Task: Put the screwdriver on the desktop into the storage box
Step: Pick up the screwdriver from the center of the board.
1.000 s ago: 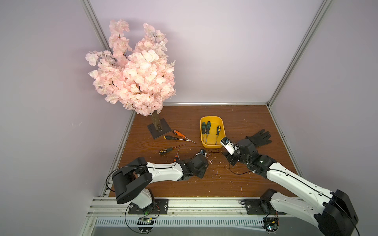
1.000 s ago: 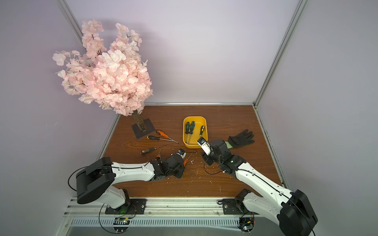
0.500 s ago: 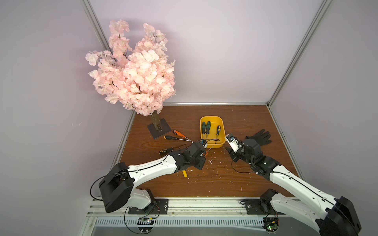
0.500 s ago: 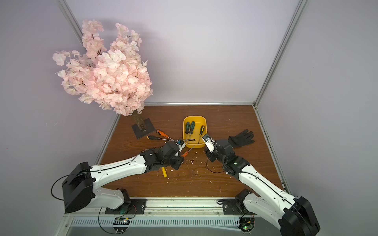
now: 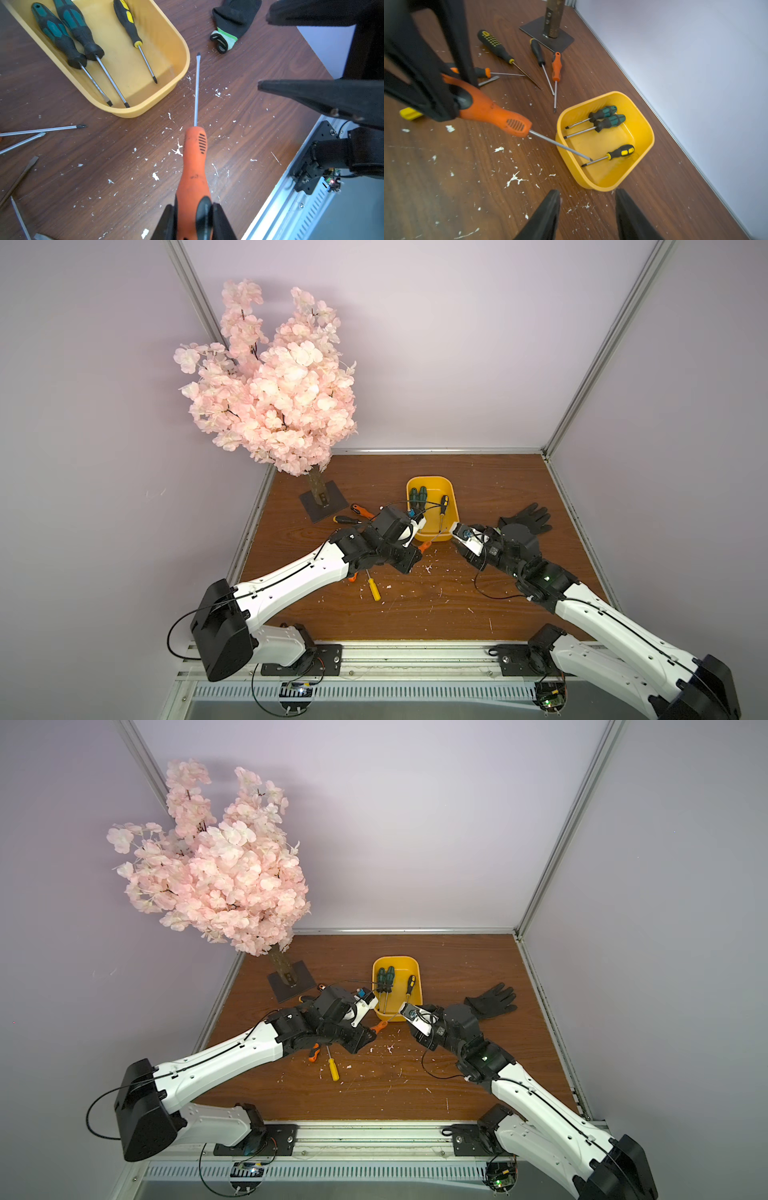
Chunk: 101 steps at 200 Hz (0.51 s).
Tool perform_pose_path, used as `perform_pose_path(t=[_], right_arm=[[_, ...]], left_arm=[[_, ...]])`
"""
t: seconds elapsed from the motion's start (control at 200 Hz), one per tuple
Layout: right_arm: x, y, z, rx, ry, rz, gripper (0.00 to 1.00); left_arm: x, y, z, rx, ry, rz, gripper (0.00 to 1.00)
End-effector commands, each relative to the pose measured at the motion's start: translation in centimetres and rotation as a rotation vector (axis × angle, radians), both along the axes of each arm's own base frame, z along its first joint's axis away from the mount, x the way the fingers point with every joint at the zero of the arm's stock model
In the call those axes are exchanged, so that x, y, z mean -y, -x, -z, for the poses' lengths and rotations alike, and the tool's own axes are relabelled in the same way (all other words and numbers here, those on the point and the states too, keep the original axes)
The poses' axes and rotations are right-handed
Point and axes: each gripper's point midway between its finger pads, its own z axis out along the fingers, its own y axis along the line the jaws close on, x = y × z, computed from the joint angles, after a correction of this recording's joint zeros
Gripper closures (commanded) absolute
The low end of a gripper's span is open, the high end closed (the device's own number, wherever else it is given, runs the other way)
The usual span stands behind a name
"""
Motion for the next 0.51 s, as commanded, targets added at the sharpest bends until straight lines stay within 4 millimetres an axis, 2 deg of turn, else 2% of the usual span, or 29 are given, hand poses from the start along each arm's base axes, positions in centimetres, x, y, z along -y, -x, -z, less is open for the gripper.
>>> perform_pose_path(t=[0.0,0.17,0.5], right_arm=[[-2.1,1.3,-2.7,0.12,0.022,-0.152,0.49],[-3.5,2.5,-3.4,0.162,0.051,-0.247,0.48],[-5.7,4.2,-2.1,0.148,0.163,-0.359,0.49]], left_arm=[[0.4,1.1,-1.8,-0.026,0.049,0.055,1.0],[0.9,1.7,-3.0,-0.042,0.088,0.091,1.0],[1.6,2.1,-4.1,-0.053,0.117,0.131,1.0]])
